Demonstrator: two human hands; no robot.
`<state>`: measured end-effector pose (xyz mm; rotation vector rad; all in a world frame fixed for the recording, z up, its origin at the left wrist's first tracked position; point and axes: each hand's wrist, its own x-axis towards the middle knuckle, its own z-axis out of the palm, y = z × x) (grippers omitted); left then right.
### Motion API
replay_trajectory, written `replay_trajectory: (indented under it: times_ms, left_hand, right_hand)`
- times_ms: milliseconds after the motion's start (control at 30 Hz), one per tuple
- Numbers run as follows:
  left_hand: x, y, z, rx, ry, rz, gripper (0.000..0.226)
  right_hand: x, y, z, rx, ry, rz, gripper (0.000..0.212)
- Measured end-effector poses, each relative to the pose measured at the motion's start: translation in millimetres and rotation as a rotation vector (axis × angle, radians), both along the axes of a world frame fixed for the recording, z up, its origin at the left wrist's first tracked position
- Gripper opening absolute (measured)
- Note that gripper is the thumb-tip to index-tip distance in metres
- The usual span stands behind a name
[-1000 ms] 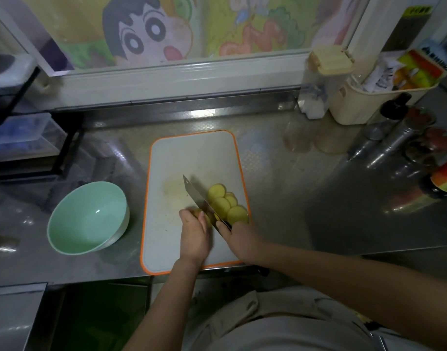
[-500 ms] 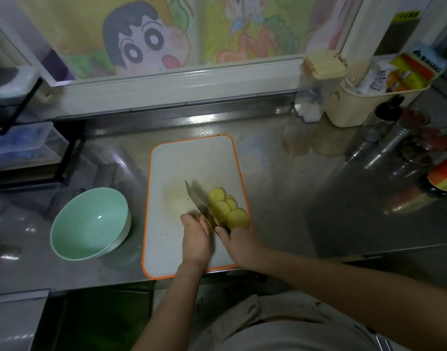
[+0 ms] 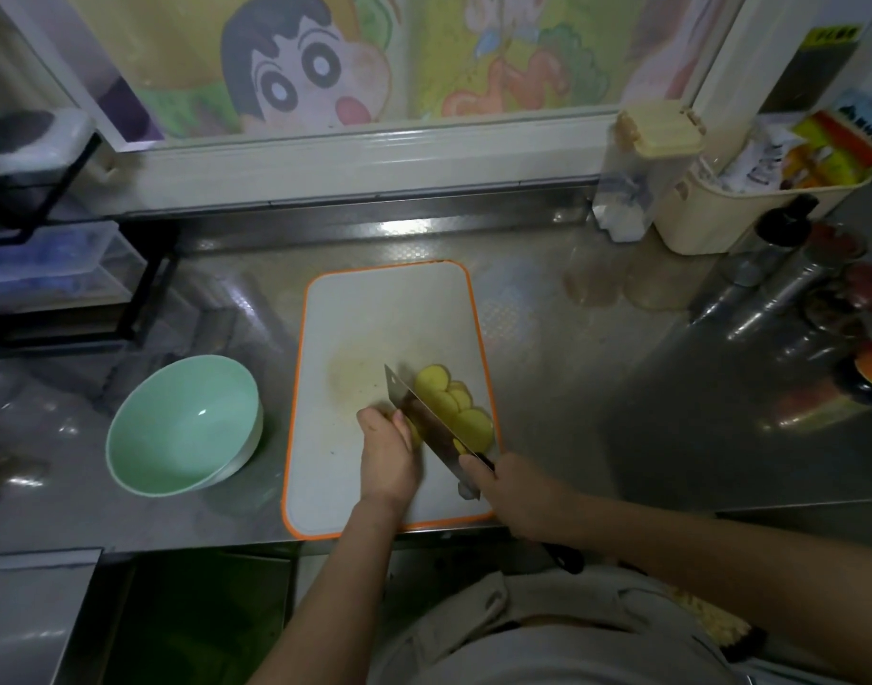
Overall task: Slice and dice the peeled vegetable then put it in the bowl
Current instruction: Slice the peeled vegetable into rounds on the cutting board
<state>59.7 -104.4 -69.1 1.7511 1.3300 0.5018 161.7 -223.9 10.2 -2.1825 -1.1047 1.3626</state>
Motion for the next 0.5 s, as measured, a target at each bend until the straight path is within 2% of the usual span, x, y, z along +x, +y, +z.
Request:
replay_trajectory:
  times_ms: [167, 333, 500]
  left_hand:
    - [1, -1, 4, 0.007, -0.031, -0.003, 0.014]
    - [0, -1, 3, 0.015, -0.050, -0.014, 0.012]
    - [-1, 0, -3, 0.025, -0.074, -0.004, 0.012]
  right_hand:
    - [-2, 2, -6, 0.026, -0.035, 0.031, 0.043]
    - [-8, 3, -10, 0.088, -0.061, -0.076, 0.042]
    - [-13, 5, -25, 0.133, 0.056, -0.090, 0.032]
